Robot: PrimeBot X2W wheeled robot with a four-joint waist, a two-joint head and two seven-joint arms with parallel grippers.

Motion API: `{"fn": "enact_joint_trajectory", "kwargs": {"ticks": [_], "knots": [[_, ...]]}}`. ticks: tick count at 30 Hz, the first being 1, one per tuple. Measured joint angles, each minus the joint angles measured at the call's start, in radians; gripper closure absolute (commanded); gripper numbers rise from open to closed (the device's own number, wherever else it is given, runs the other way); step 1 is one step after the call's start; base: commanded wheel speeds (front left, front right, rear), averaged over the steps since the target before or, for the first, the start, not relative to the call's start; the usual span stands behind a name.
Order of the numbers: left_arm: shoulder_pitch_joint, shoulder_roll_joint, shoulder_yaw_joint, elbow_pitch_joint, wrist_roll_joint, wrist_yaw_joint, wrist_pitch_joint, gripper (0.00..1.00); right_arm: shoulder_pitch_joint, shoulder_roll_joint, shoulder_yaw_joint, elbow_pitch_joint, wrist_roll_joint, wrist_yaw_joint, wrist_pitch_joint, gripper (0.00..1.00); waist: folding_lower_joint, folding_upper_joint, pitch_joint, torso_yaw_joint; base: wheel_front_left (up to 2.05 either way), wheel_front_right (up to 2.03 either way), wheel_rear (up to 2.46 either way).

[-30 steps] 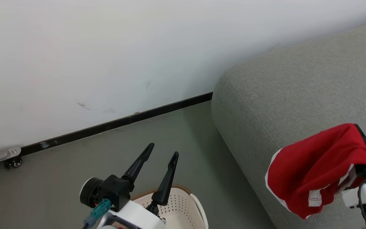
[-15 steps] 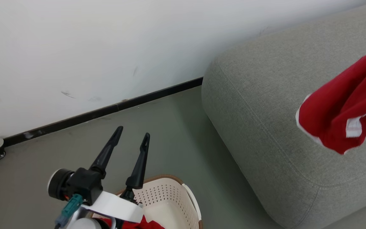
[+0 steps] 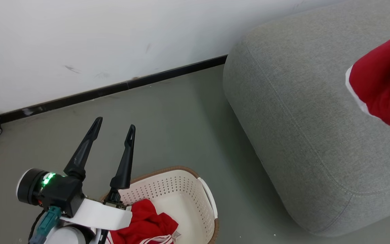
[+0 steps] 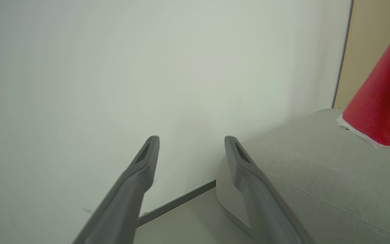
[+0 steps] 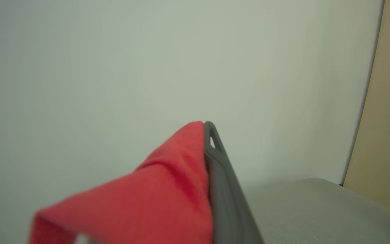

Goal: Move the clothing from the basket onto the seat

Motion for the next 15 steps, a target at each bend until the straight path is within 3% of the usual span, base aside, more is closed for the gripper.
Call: {"fn": "enact_joint_trajectory", "kwargs": {"ticks": [15], "knots": [[-0.035,0.028,-0.037,-0.110,0.026,-0.012,0.054,0.00,-0.094,-0.076,-0.138,0.218,-0.040,0.000,-0.038,1.00,0.0000,0.0000,0.116,0.066,0.00,0.00,0.00]]}}
